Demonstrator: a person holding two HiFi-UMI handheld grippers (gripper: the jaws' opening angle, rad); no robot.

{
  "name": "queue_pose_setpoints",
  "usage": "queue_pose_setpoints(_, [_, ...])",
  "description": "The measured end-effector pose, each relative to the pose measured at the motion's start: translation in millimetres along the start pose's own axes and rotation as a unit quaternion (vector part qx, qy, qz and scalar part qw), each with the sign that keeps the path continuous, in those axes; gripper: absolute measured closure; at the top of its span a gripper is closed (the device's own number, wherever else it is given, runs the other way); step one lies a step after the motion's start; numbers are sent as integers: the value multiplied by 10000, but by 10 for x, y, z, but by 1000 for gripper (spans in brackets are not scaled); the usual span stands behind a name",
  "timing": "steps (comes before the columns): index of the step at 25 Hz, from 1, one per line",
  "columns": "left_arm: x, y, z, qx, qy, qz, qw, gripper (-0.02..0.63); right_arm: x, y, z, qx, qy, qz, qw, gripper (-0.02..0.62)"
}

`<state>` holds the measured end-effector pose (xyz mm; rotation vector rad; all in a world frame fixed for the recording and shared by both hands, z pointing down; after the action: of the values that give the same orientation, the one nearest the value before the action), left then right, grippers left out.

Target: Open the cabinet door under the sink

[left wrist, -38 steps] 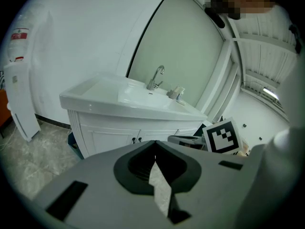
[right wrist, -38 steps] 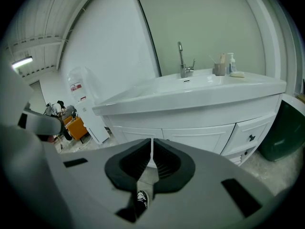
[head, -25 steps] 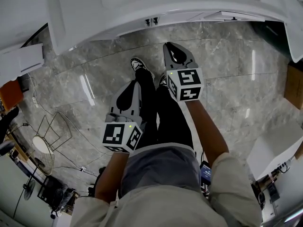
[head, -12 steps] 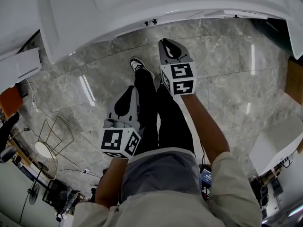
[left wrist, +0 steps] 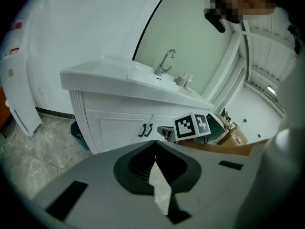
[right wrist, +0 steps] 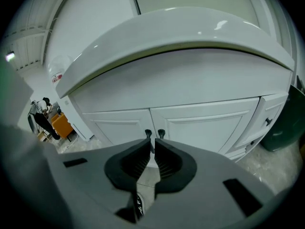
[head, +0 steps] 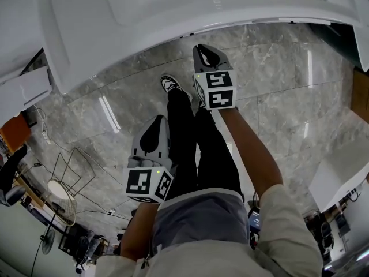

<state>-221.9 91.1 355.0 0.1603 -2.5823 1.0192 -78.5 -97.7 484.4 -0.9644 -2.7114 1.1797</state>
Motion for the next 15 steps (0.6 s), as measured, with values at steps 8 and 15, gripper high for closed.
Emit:
queue_pose_setpoints(8, [62, -61, 49, 89, -75, 99, 9999, 606, -52, -296, -36, 111, 4, -53, 9999, 581])
queue_pose_setpoints(15, [29, -95, -5, 205, -164, 50, 9996, 606, -141, -442, -102, 181, -110, -80, 9997, 560])
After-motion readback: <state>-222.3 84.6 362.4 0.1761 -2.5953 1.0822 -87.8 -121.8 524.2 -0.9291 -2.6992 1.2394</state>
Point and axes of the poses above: the fingertips, and each gripper's own axes: y backward along the fingers, x to its left, z out of its top, the point moved 10 cm from there along y, backward along the fingers
